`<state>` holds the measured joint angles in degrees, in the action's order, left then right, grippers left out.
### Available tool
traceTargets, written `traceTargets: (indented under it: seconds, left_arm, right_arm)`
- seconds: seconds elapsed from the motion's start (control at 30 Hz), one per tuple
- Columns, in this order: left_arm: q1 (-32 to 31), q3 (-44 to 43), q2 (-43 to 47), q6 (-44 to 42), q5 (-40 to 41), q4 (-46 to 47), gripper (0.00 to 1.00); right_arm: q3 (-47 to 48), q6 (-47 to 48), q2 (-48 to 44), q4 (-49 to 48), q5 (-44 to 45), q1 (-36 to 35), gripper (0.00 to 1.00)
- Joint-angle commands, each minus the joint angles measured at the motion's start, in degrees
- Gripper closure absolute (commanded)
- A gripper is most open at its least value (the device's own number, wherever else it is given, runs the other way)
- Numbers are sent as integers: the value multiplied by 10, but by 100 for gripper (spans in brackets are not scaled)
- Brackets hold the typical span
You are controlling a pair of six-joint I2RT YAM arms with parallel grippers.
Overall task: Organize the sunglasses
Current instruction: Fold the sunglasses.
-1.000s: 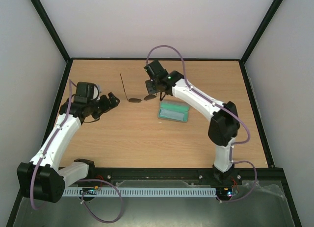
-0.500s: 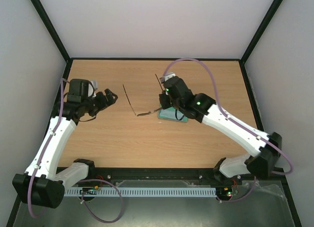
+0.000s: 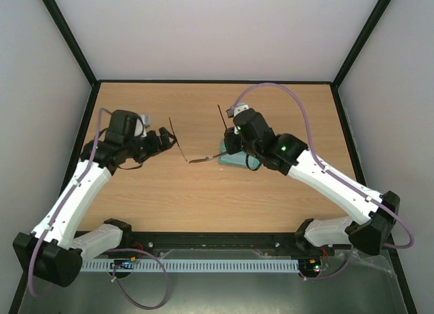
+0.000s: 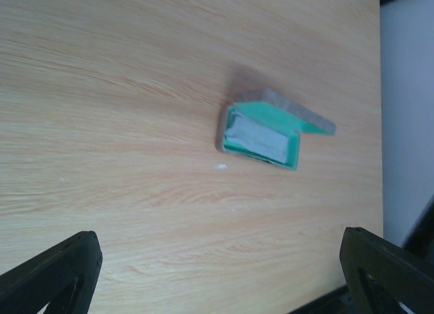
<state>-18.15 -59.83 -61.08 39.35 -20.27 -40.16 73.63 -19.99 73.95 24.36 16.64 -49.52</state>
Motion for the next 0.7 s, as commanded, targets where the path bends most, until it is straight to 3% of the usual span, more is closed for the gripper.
traceTargets:
  seconds: [0.0,0.2,0.67]
  left_arm:
    - [-57,-16,-18,34,20,27,1]
    - [-128,-18,-41,60,49,52,1]
    - [-199,-21,-91,49,37,57,1]
  right_arm:
    - [19,-9,15,21,-11,-3,99]
    - [20,-13,22,23,-18,-3,99]
    - [13,-18,30,32,-32,-3,99]
